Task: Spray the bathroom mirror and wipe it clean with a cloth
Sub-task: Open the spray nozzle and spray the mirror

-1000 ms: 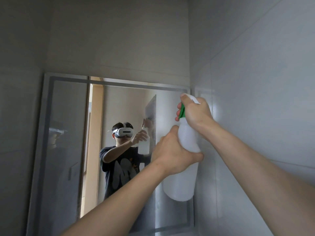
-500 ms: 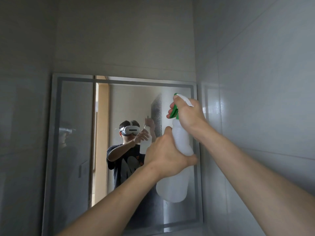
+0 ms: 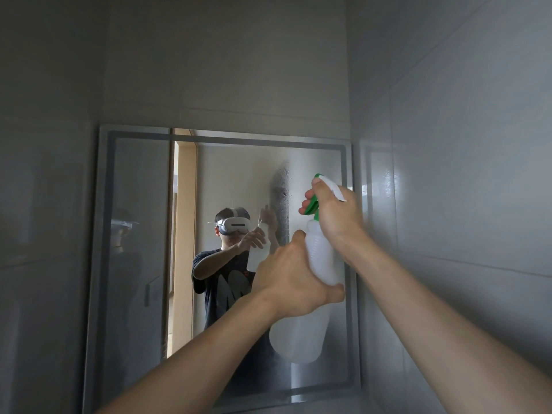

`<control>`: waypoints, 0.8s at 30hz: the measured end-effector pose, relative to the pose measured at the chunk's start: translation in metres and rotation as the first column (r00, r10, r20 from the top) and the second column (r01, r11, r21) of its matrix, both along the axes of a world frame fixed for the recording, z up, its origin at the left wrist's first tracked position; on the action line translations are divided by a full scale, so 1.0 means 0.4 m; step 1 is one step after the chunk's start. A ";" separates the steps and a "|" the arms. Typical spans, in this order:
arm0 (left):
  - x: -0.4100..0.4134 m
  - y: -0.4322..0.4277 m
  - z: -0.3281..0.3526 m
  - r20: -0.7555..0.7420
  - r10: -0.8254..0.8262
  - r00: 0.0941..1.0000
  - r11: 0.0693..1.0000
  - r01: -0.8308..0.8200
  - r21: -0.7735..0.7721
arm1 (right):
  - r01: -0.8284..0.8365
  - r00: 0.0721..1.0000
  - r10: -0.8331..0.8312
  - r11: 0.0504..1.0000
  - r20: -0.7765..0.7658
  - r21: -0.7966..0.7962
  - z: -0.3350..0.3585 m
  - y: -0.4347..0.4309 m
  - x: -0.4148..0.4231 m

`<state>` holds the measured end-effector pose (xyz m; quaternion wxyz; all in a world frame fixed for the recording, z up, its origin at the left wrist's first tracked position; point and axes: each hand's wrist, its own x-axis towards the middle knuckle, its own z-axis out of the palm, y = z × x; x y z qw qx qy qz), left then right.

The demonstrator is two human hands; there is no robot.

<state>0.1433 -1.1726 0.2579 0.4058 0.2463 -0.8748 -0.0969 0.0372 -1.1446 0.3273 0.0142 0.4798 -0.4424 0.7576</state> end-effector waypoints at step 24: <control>0.006 -0.038 -0.212 0.086 -0.239 0.967 0.943 0.210 0.257 | 0.115 0.993 -0.117 0.950 -0.009 0.289 -0.242 -0.037 0.002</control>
